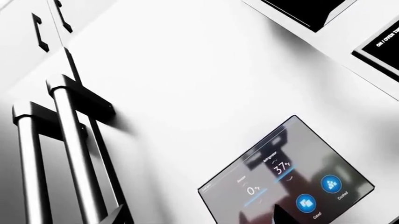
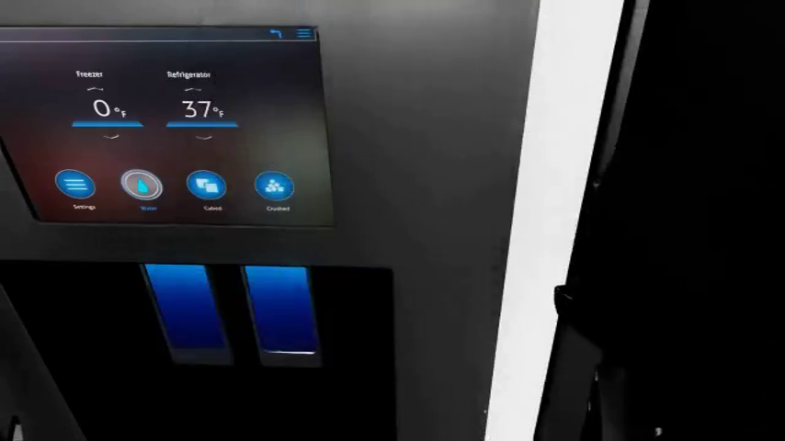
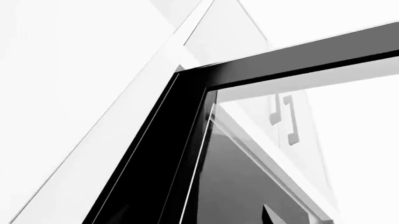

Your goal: Close the microwave door

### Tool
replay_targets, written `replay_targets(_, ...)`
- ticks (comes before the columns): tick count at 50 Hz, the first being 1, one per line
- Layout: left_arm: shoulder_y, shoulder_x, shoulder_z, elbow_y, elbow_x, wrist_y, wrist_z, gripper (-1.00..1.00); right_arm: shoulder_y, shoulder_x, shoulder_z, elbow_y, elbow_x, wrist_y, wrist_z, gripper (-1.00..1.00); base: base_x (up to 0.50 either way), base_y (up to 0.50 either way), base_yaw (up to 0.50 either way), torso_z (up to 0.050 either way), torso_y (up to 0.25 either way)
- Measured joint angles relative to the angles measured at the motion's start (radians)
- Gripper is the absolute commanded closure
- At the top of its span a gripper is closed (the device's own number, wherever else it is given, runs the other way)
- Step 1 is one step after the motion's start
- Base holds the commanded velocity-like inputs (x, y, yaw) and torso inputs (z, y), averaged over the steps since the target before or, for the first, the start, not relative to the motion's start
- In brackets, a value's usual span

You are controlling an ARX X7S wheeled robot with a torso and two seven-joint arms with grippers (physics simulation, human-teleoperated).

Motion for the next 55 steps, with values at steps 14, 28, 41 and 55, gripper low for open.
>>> replay_targets(14, 0.008, -0.003, -0.009, 0.018, -0.006, 0.001, 0.006, -1.00, 0.036, 0.001, 0.030, 0.122, 0.059, -0.026, 0.055, -1.00, 0.00, 0.00, 0.00, 0.000, 0.000)
replay_targets(28, -0.003, -0.003, -0.013, 0.025, -0.020, -0.005, 0.024, -1.00, 0.120, -0.003, 0.040, 0.243, 0.098, -0.044, 0.097, -1.00, 0.00, 0.00, 0.00, 0.000, 0.000)
replay_targets(41, -0.013, -0.002, -0.019, 0.030, -0.029, -0.010, 0.037, -1.00, 0.158, -0.005, 0.067, 0.362, 0.138, -0.066, 0.159, -1.00, 0.00, 0.00, 0.00, 0.000, 0.000)
replay_targets(55, -0.018, 0.004, -0.028, 0.033, -0.033, -0.010, 0.046, -1.00, 0.198, -0.009, 0.102, 0.495, 0.193, -0.079, 0.241, -1.00, 0.00, 0.00, 0.00, 0.000, 0.000)
